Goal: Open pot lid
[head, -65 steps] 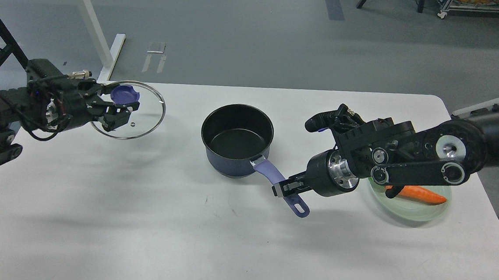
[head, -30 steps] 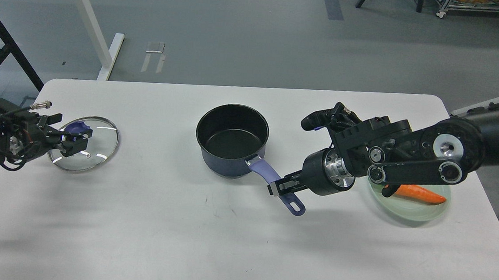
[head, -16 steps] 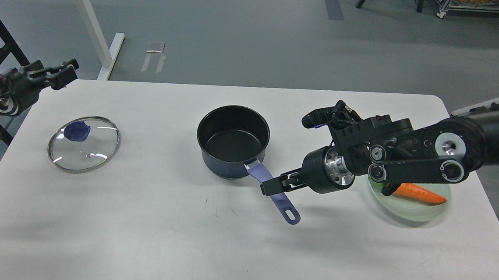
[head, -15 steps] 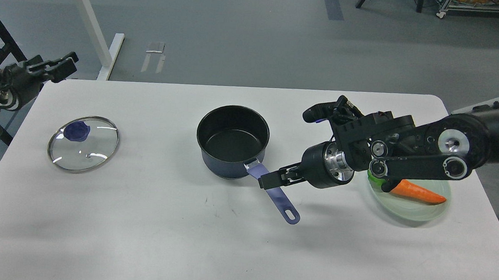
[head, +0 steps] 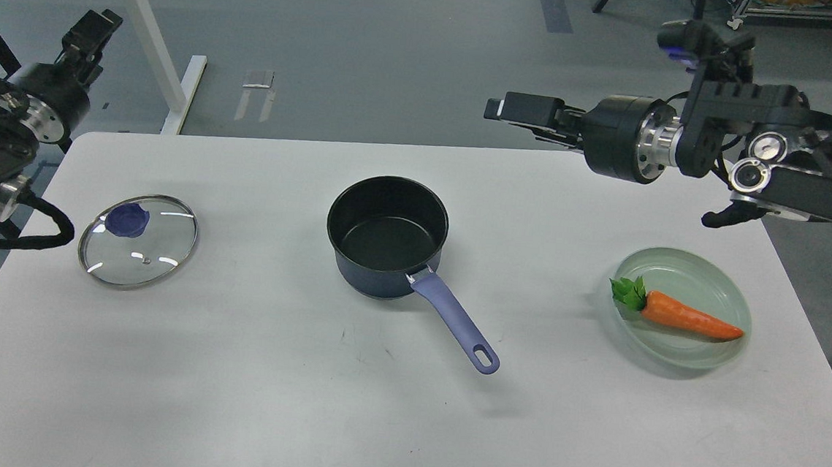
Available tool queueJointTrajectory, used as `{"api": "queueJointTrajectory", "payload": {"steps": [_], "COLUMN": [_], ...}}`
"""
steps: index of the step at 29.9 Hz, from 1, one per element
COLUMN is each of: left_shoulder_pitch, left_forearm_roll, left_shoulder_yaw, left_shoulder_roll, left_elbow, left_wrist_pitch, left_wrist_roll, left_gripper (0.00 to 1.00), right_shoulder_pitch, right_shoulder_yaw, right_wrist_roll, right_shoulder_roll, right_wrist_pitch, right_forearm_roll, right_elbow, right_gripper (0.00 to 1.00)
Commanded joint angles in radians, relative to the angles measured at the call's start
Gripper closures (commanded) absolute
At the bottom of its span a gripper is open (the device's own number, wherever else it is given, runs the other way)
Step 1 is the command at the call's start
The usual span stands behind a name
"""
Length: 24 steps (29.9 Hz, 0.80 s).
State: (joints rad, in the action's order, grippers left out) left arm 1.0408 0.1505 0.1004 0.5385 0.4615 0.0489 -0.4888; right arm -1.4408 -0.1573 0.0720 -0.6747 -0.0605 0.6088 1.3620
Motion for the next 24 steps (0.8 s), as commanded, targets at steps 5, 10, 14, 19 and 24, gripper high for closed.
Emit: {"api": "queueJointTrajectory", "payload": {"steps": [5, 10, 14, 19, 24], "left_shoulder_pitch": [-0.005, -0.011, -0.011, -0.021, -0.047], "left_forearm_roll": [-0.066, -0.135, -0.190, -0.353, -0.451], "left_shoulder_yaw": [-0.195, -0.263, -0.272, -0.291, -0.294], "left_shoulder_roll": [-0.198, -0.278, -0.284, -0.292, -0.292], "left_elbow": [-0.056, -0.058, -0.064, -0.063, -0.052], "left_wrist_pitch": [-0.012, -0.047, -0.107, -0.168, -0.262], "left_wrist_roll": [0.000, 0.000, 0.000, 0.000, 0.000], "left_gripper": [0.01, 0.01, 0.01, 0.01, 0.01], "right_shoulder_pitch": [0.434, 0.611, 0.629, 0.631, 0.629], "right_shoulder_yaw": [0.540, 0.841, 0.962, 1.062, 1.091], "right_wrist_roll": [0.002, 0.002, 0.002, 0.000, 0.014], "right_shoulder_roll": [0.050, 0.207, 0.288, 0.383, 0.434], "right_wrist_pitch": [0.005, 0.004, 0.001, -0.013, -0.071], "right_forearm_roll": [-0.004, -0.124, -0.225, -0.478, -0.639], "right_elbow": [-0.145, -0.259, -0.371, -0.510, -0.593], "right_gripper": [0.00, 0.00, 0.00, 0.00, 0.00]}}
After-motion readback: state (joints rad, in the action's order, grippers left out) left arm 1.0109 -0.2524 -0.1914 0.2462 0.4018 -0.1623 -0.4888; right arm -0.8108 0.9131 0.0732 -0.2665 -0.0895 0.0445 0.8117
